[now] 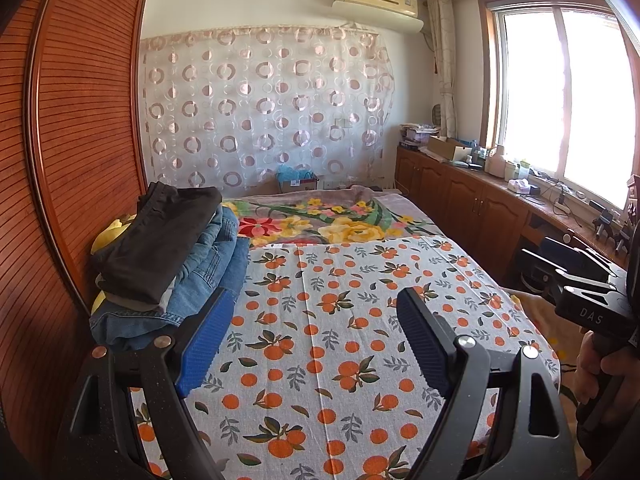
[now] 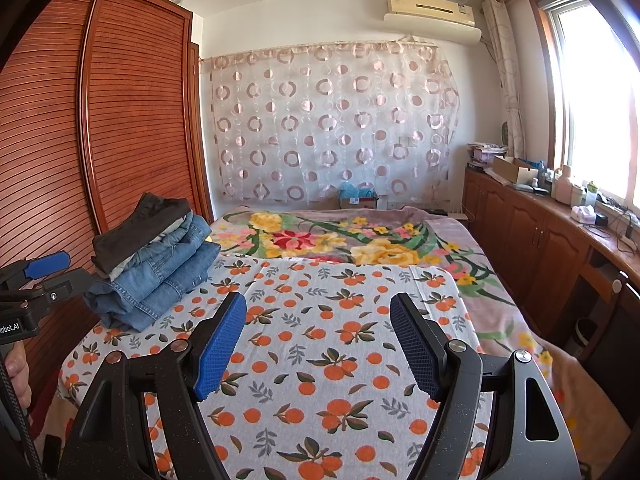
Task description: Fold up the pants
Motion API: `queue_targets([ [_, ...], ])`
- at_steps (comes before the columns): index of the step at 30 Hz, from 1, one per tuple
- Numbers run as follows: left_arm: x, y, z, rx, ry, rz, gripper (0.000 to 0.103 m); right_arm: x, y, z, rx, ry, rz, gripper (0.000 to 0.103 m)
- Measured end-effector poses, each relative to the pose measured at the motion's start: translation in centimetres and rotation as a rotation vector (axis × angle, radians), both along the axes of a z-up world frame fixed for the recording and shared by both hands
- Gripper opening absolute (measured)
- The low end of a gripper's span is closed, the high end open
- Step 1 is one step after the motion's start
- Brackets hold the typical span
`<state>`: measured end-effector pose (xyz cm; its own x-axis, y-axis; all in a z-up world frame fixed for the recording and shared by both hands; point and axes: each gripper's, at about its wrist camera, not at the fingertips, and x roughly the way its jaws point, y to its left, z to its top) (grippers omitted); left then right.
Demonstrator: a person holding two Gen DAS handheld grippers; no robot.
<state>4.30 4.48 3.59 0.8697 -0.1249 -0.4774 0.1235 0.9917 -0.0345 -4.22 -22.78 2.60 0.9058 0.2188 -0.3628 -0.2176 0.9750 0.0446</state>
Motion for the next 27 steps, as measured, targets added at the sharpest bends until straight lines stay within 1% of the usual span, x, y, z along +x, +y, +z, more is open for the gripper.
queue_targets([
  [27,-0.06,0.00,-0.13,-0.002,0.000,0.001,0.084,0.00,0.08,-0.26,0.004,0.005,-0.003,0.076],
])
